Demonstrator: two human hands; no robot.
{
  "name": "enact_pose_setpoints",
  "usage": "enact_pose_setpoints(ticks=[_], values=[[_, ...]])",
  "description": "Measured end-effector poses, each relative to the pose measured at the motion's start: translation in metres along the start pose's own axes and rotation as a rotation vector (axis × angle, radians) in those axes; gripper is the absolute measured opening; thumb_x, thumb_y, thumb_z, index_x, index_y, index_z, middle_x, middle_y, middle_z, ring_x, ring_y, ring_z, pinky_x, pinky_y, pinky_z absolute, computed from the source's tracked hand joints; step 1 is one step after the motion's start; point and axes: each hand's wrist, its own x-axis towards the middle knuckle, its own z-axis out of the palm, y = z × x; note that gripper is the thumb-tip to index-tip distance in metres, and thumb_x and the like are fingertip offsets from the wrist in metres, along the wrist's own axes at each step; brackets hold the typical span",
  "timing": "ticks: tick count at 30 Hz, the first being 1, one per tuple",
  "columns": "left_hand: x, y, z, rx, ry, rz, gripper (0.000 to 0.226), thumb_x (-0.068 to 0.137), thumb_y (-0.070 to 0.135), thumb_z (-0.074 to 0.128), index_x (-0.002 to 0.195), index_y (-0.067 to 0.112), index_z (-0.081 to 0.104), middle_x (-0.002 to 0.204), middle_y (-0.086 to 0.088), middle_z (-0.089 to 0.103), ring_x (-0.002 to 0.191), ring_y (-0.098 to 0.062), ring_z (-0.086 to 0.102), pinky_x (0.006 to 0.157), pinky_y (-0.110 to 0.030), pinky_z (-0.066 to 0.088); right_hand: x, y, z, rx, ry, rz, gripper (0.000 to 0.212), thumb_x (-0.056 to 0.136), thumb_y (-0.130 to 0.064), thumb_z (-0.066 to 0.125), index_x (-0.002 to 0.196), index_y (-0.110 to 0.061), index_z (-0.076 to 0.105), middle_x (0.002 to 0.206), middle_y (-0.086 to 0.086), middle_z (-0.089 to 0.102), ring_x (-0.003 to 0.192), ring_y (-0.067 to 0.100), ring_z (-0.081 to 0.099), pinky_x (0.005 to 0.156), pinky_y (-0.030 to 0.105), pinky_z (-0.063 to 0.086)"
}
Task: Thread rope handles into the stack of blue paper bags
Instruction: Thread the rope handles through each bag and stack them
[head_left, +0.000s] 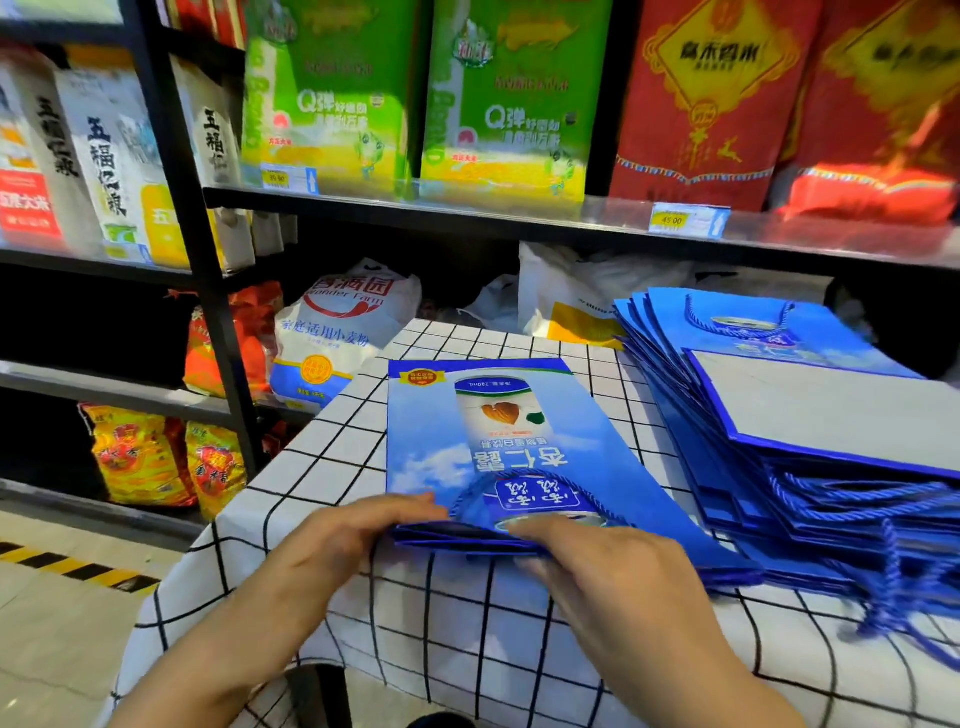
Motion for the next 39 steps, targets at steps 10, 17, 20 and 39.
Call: enact_pose_setpoints(ticks=[10,17,20,39], values=[[0.018,0.037,0.005,-0.316,0.488,-0.045,0.028,0.079,0.0,0.066,0.068,0.026,0.065,0.063,0.021,0.068,0.057,0.007,0.058,0.054,-0.007,0.042,0.015,0.007,-0.047,0.088,0.413,0.121,0.041,0.077,-0.036,0.061,0.114,-0.025,0.049,0.109,-0.004,0.062,0.105,0.009,0.049,0.092,0.021,0.035],[0.017,0.071,-0.035,-0.465,0.716,0.073,0.017,0.086,0.009,0.06,0.084,0.025,0.058,0.07,0.025,0.068,0.064,0.009,0.061,0.059,-0.012,0.047,0.038,0.022,-0.047,1.039,0.438,0.687,0.072,0.058,-0.011,0.08,0.121,-0.024,0.047,0.119,-0.016,0.059,0.107,0.0,0.054,0.078,0.005,0.044],[0.016,0.1,-0.055,-0.513,0.776,0.163,0.026,0.091,0.0,0.048,0.083,0.022,0.058,0.066,0.024,0.068,0.061,0.008,0.061,0.054,-0.008,0.047,0.049,0.02,-0.052,1.126,0.375,0.597,0.041,0.054,-0.013,0.071,0.092,-0.018,0.059,0.079,-0.01,0.072,0.072,-0.002,0.064,0.06,0.008,0.046],[0.096,0.17,0.021,-0.796,0.434,0.108,0.044,0.072,-0.007,0.068,0.108,0.016,0.055,0.1,-0.005,0.069,0.079,-0.019,0.069,0.064,-0.031,0.057,-0.011,0.1,-0.207,1.135,-0.035,0.654,0.067,0.062,0.004,0.074,0.115,-0.034,0.055,0.102,-0.003,0.072,0.092,0.019,0.069,0.067,0.028,0.057]])
